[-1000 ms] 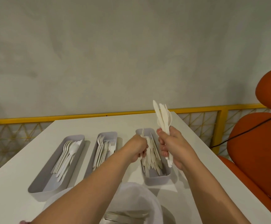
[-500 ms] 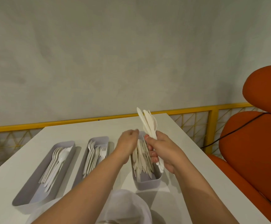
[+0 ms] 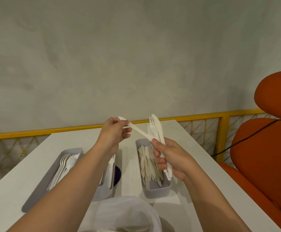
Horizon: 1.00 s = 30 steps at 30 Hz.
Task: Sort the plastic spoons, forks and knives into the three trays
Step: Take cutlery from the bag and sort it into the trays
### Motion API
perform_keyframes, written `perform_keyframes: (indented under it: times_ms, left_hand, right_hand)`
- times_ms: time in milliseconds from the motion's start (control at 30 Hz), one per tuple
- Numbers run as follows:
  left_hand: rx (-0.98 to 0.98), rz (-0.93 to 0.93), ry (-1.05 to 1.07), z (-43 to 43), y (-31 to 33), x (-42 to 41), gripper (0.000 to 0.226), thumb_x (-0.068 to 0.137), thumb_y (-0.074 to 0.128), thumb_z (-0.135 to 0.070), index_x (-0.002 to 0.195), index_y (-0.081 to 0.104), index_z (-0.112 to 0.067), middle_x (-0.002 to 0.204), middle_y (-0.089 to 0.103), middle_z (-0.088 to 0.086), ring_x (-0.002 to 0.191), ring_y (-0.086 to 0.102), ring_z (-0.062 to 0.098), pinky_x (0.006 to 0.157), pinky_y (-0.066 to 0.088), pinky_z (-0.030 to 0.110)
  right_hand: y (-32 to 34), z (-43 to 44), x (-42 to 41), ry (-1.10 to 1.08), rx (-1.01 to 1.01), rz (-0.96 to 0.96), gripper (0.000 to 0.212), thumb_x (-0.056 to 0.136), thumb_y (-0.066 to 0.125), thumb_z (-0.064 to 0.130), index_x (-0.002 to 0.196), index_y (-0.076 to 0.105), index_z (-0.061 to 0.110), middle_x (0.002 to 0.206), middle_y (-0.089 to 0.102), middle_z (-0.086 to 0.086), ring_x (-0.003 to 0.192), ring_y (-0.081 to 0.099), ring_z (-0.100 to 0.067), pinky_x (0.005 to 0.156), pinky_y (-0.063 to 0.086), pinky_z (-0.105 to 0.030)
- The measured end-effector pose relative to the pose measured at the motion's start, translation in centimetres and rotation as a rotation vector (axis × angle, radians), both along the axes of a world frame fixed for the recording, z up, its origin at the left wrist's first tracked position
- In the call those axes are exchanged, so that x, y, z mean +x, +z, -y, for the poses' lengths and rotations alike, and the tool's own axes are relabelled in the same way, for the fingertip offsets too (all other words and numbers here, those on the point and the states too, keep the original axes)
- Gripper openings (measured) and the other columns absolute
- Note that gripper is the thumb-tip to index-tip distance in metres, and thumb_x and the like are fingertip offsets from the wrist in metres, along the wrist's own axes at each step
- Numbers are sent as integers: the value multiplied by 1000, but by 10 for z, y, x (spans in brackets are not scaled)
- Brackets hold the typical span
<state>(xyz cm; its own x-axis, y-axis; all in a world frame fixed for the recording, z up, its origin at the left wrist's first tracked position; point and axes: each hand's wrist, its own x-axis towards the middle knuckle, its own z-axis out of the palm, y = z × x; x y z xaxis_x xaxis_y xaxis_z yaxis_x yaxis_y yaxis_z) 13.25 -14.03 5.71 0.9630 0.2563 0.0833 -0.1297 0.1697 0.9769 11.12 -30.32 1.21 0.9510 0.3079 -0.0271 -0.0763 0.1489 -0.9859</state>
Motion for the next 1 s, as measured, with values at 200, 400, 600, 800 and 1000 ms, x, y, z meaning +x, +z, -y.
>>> perform_keyframes:
  times_ms: [200, 400, 600, 800, 1000]
  left_hand:
    - [206, -79, -172, -30, -7, -9, 19, 84, 58, 7, 86, 60, -12, 72, 59, 6, 62, 53, 14, 51, 48, 19]
    - [849, -153, -535, -46, -16, -24, 13, 89, 59, -12, 94, 71, -15, 70, 68, -8, 67, 57, 5, 73, 43, 20]
    - [776, -229, -393, -38, -21, -27, 18, 96, 38, 0, 93, 53, -9, 70, 64, 3, 56, 54, 14, 62, 45, 24]
    - [354, -101, -261, 14, -20, -35, 11, 96, 47, -17, 91, 54, -10, 58, 40, -1, 47, 35, 9, 47, 35, 21]
    - [239, -94, -217, 52, -30, -28, 16, 93, 54, -24, 85, 57, -10, 58, 47, -1, 47, 39, 10, 49, 36, 23]
  right_hand:
    - [0, 3, 4, -110, 160, 8, 11, 97, 49, 17, 87, 49, 13, 59, 41, 0, 39, 32, -6, 34, 28, -18]
    - [-2, 0, 3, -102, 150, 4, 14, 97, 48, 17, 84, 52, 13, 58, 41, 0, 39, 32, -6, 35, 28, -18]
    - [3, -1, 4, -197, 186, -137, 39, 95, 39, 50, 100, 53, 14, 55, 41, 0, 40, 27, -9, 35, 23, -18]
    - [3, -4, 2, -203, 133, -114, 22, 98, 36, 27, 97, 52, 12, 58, 43, -1, 39, 30, -9, 38, 23, -19]
    - [-1, -12, -1, -201, -37, 61, 20, 99, 42, 22, 105, 54, 8, 69, 45, -2, 52, 38, -11, 40, 31, -21]
